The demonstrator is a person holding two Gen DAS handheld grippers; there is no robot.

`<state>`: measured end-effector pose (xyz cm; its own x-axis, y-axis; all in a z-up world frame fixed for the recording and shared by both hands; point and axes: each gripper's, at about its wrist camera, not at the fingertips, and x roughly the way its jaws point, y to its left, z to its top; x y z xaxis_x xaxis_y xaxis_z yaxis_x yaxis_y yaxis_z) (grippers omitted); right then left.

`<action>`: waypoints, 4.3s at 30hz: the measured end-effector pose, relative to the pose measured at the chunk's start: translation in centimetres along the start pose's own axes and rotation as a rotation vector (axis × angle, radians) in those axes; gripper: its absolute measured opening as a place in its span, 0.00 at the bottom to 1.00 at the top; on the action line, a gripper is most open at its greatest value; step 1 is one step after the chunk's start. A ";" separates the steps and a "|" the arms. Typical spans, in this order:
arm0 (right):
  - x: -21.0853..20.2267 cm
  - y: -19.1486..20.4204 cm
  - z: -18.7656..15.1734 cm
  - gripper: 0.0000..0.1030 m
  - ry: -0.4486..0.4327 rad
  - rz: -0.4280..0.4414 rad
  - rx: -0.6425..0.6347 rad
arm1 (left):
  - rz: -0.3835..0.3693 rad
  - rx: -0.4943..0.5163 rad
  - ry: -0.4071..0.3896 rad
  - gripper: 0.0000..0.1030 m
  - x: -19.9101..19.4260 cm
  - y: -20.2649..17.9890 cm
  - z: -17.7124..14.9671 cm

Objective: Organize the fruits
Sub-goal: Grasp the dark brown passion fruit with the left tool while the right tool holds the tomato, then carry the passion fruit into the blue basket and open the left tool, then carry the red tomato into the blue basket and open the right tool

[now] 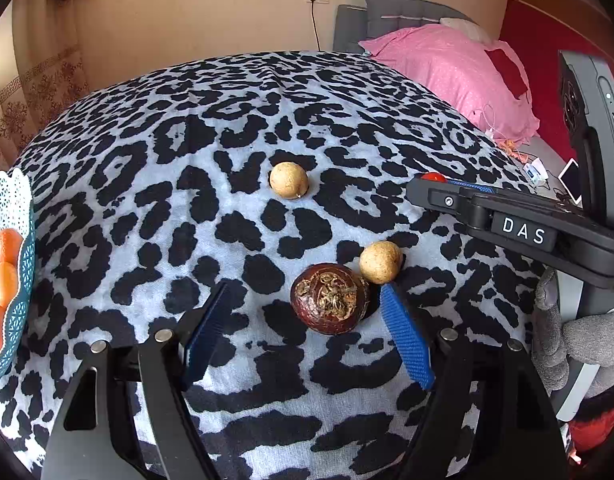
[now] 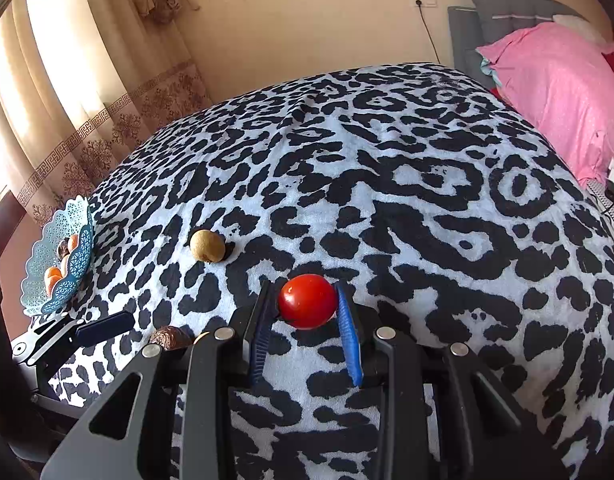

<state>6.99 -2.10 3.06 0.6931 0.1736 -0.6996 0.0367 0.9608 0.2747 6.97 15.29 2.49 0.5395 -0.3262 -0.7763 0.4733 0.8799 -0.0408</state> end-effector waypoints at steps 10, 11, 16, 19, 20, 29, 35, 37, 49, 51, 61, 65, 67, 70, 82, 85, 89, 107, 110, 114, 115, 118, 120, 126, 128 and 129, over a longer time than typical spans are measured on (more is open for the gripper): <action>0.1 0.2 -0.1 0.30 0.003 0.014 -0.001 | -0.012 0.012 0.025 0.54 1.3 -0.6 0.1; 0.1 0.2 -0.1 0.30 0.002 0.013 0.000 | -0.016 0.008 0.023 0.51 1.3 -0.5 0.2; 0.2 0.1 -0.1 0.30 0.001 0.010 0.004 | -0.026 0.009 0.016 0.43 0.9 -0.6 0.2; 0.1 0.0 -0.1 0.30 -0.001 0.009 0.005 | -0.009 0.006 0.005 0.43 0.5 -0.5 0.0; 0.1 0.0 -0.1 0.30 -0.002 0.008 0.006 | 0.002 0.007 -0.002 0.43 0.3 -0.5 0.0; 0.3 -0.1 -0.2 0.30 0.003 -0.003 0.010 | 0.118 0.024 -0.073 0.43 -1.9 0.0 0.1; 0.3 0.0 -0.3 0.30 0.002 -0.017 0.010 | 0.171 0.028 -0.112 0.43 -3.1 0.4 -0.1; 0.2 0.1 -0.3 0.30 0.001 -0.022 0.006 | 0.182 0.025 -0.123 0.43 -3.5 0.7 -0.1; -1.0 2.2 0.2 0.30 -0.021 -0.029 -0.030 | 0.207 -0.001 -0.171 0.43 -5.5 2.1 -0.6; -1.2 2.8 0.3 0.30 -0.024 -0.028 -0.041 | 0.212 -0.011 -0.178 0.43 -5.8 2.6 -0.7; -1.2 5.7 0.5 0.30 -0.025 -0.013 -0.089 | 0.241 -0.061 -0.211 0.43 -7.3 5.1 -1.3; -1.1 6.8 0.5 0.30 -0.022 -0.006 -0.108 | 0.251 -0.084 -0.222 0.43 -7.9 6.1 -1.5; -1.0 7.3 0.5 0.30 -0.020 -0.003 -0.117 | 0.258 -0.095 -0.228 0.43 -8.2 6.6 -1.7; -0.9 8.0 0.5 0.30 -0.018 0.001 -0.127 | 0.267 -0.111 -0.236 0.43 -8.6 7.5 -1.8; -0.3 10.4 0.5 0.30 -0.011 0.019 -0.167 | 0.329 -0.223 -0.283 0.43 -11.0 12.4 -2.6; -0.1 11.0 0.4 0.30 -0.005 0.025 -0.175 | 0.357 -0.258 -0.288 0.43 -11.7 14.2 -3.1; 0.1 11.6 0.3 0.30 0.000 0.032 -0.186 | 0.398 -0.302 -0.292 0.43 -12.5 16.5 -3.8; 0.9 14.3 0.1 0.30 0.013 0.057 -0.229 | 0.498 -0.475 -0.312 0.73 -14.6 22.2 -6.7; 1.0 14.8 0.1 0.30 0.014 0.062 -0.238 | 0.508 -0.499 -0.321 0.75 -15.2 22.9 -7.0; 1.1 16.0 0.5 0.30 0.011 0.074 -0.256 | 0.520 -0.532 -0.332 0.77 -15.8 23.7 -7.5; 1.1 16.4 0.6 0.30 0.008 0.079 -0.263 | 0.520 -0.542 -0.337 0.77 -16.0 23.8 -7.7; 1.0 18.1 1.1 0.30 -0.003 0.103 -0.290 | 0.522 -0.556 -0.346 0.78 -16.4 24.2 -7.9; 1.0 19.6 1.5 0.30 -0.010 0.132 -0.306 | 0.524 -0.555 -0.352 0.79 -16.7 24.2 -7.9; 1.8 24.4 2.2 0.30 0.001 0.240 -0.341 | 0.543 -0.590 -0.371 0.85 -17.7 24.9 -8.3; 2.3 26.1 2.2 0.30 0.009 0.263 -0.359 | 0.553 -0.602 -0.379 0.85 -18.1 25.3 -8.5; 2.7 26.9 2.2 0.30 0.017 0.275 -0.366 | 0.556 -0.608 -0.385 0.85 -18.4 25.4 -8.6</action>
<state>11.44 23.72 10.02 0.6296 0.4332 -0.6450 -0.4054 0.8913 0.2028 3.10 46.62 10.36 0.8272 0.2034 -0.5237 -0.3151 0.9397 -0.1327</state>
